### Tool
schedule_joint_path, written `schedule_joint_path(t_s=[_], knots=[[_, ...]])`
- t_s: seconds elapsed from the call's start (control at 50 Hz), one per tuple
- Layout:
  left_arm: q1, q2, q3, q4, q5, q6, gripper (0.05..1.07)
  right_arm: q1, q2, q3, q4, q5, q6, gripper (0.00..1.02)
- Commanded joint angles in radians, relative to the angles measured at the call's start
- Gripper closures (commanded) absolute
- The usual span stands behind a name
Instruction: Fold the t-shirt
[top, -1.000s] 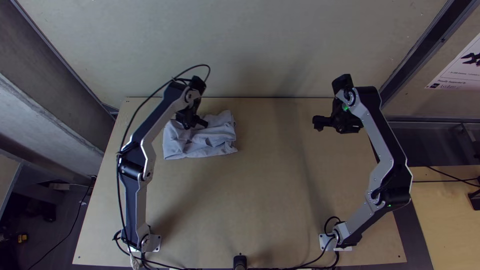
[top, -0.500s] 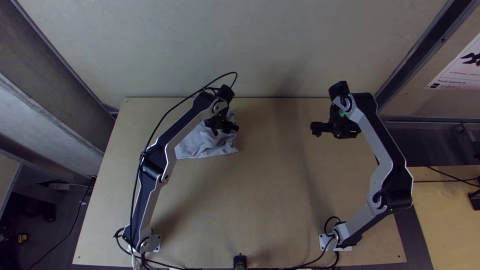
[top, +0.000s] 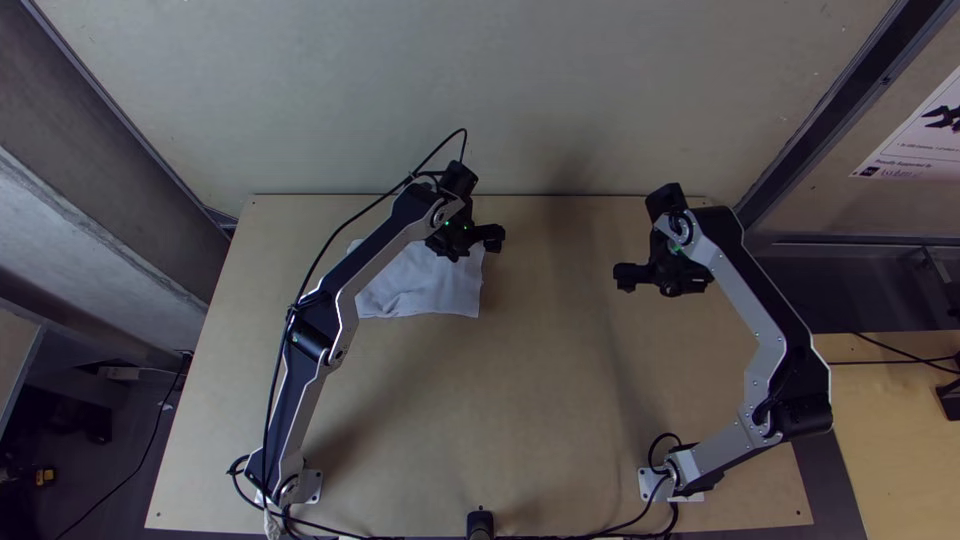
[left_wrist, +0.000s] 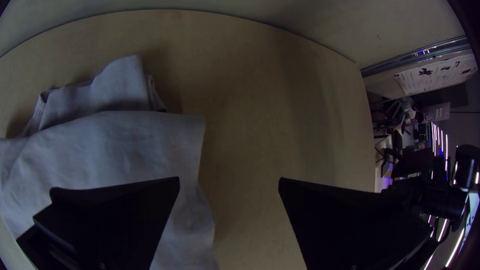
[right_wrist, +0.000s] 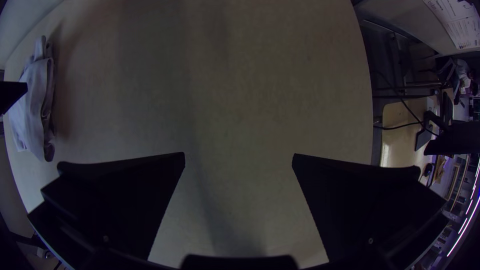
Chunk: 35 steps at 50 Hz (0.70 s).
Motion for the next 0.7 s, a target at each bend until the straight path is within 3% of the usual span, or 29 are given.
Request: schedule_joint_path(t_s=[0.0, 0.16, 0.3, 0.54, 0.62, 0.68], knots=[[0.006, 0.017, 0.025, -0.004, 0.012, -0.032, 0.09, 0.003, -0.036, -0.014, 0.007, 0.013, 0.002, 0.04], [0.008, -0.016, -0.008, -0.016, -0.004, 0.029, 0.09, -0.012, -0.05, 0.011, 0.007, 0.029, -0.023, 0.04], [0.014, -0.124, -0.072, -0.018, -0.109, 0.115, 0.09, -0.033, -0.102, 0.029, 0.06, 0.029, -0.064, 0.04], [0.125, -0.355, -0.144, -0.039, -0.159, 0.222, 0.09, -0.035, -0.219, 0.087, 0.118, 0.03, -0.161, 0.03], [0.178, -0.432, -0.155, -0.05, -0.163, 0.262, 0.09, -0.036, -0.259, 0.101, 0.15, 0.03, -0.228, 0.03], [0.215, -0.49, -0.175, -0.05, -0.162, 0.295, 0.09, -0.038, -0.288, 0.112, 0.17, 0.03, -0.228, 0.03]])
